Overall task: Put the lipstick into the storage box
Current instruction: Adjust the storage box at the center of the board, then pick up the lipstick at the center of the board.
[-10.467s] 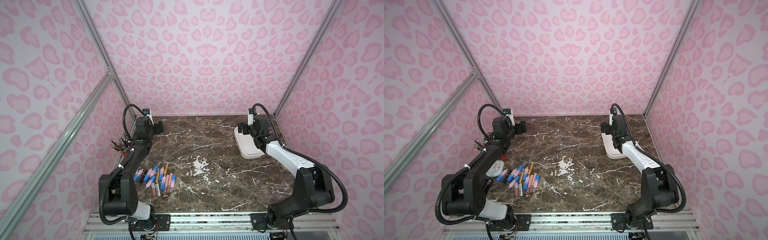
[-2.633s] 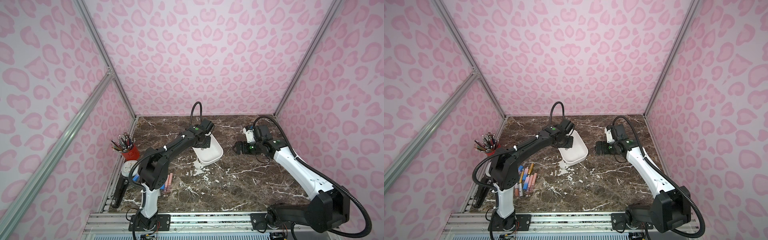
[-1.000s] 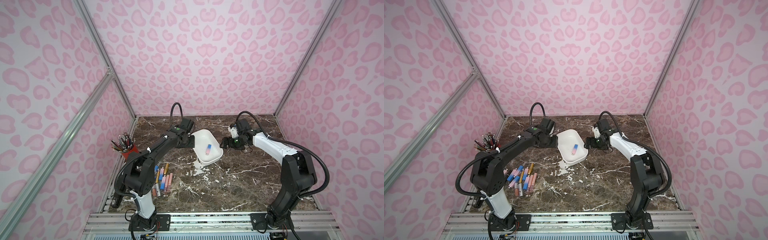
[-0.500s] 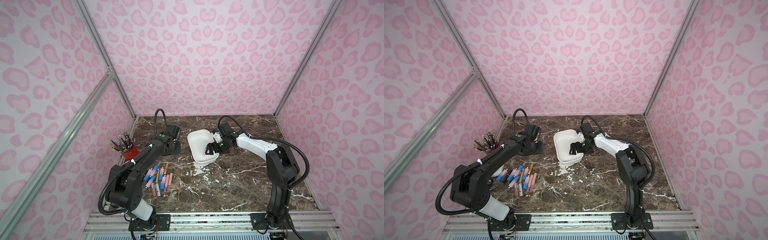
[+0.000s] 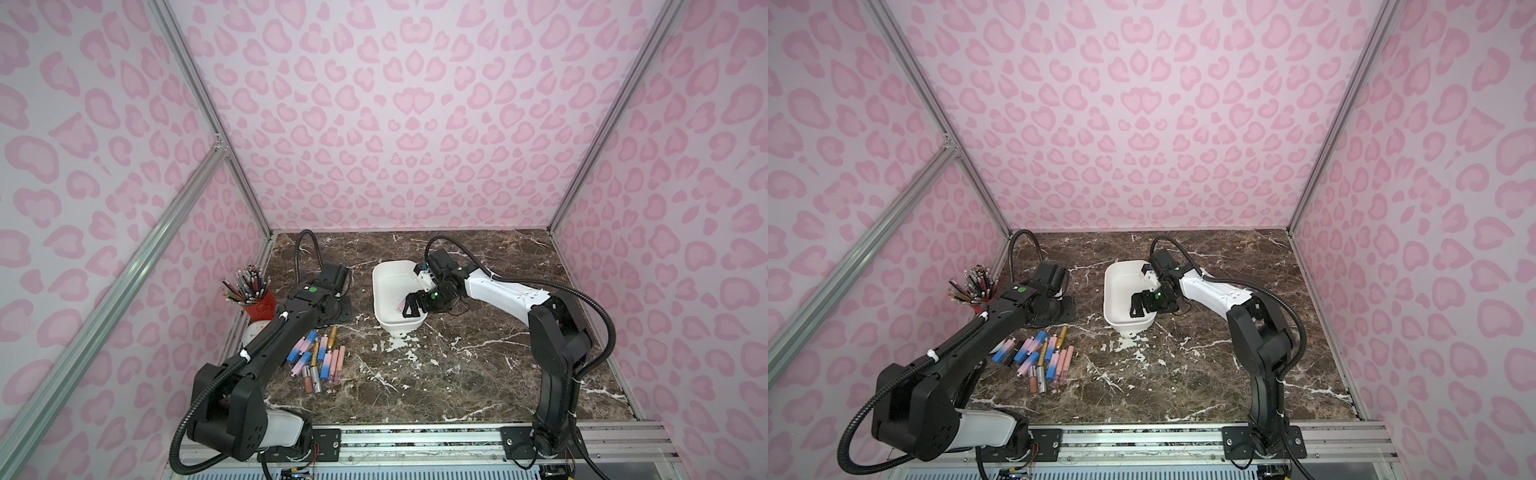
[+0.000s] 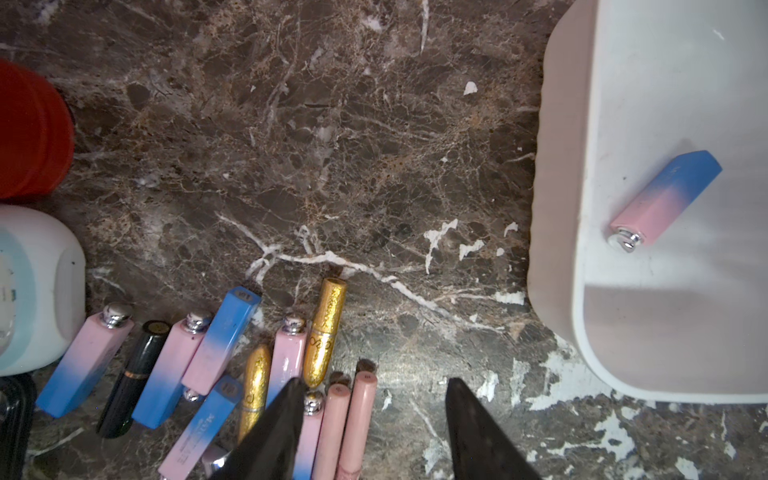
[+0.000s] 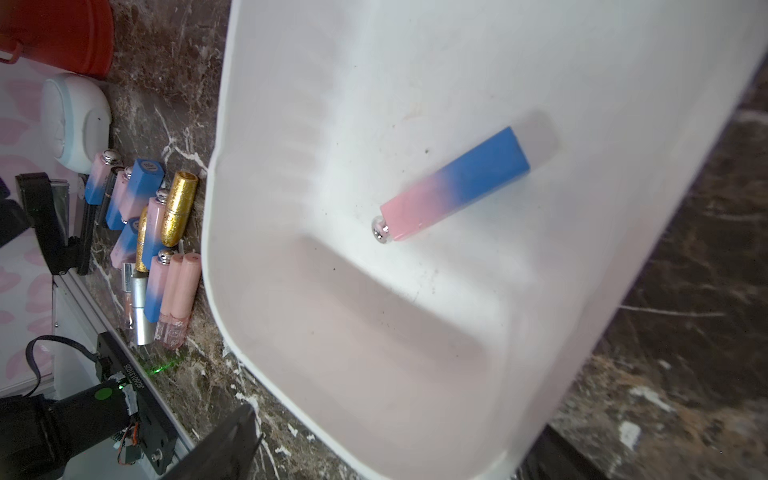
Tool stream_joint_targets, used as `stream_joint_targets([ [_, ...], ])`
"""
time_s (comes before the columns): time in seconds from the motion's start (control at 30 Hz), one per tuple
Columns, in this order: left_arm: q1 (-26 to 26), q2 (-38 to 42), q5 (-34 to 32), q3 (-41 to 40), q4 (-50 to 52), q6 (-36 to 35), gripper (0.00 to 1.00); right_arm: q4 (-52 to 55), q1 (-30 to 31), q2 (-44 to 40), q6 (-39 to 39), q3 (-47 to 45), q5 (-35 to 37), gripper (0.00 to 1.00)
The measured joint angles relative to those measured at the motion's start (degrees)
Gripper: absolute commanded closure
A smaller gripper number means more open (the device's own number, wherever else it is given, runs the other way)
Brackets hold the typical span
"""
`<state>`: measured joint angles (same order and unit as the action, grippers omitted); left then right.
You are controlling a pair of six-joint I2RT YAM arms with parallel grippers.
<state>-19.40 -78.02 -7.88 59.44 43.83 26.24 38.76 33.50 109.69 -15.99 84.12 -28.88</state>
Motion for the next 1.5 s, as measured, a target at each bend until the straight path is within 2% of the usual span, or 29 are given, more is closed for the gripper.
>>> stream_joint_targets([
  [0.37,-2.0,9.2,2.5,-11.0,0.6,6.3,0.50,4.4,-2.4,-10.5,3.2,-2.5,4.7,0.01],
  [0.6,-9.1,8.2,2.8,-13.0,-0.5,11.0,0.53,4.3,-2.5,-14.3,3.1,-8.0,4.9,0.01],
  [0.73,-11.4,7.5,1.9,-14.5,-0.7,13.4,0.54,3.8,-2.5,-16.6,2.8,-10.8,4.9,0.01],
  [1.03,-12.3,8.0,-0.6,-17.2,-0.7,16.8,0.54,2.7,-2.5,-21.6,2.0,-16.1,4.9,0.01],
  [1.5,-12.3,3.9,-1.5,-19.1,-0.8,15.6,0.55,1.5,-2.5,-25.8,0.5,-20.5,5.4,0.01],
])
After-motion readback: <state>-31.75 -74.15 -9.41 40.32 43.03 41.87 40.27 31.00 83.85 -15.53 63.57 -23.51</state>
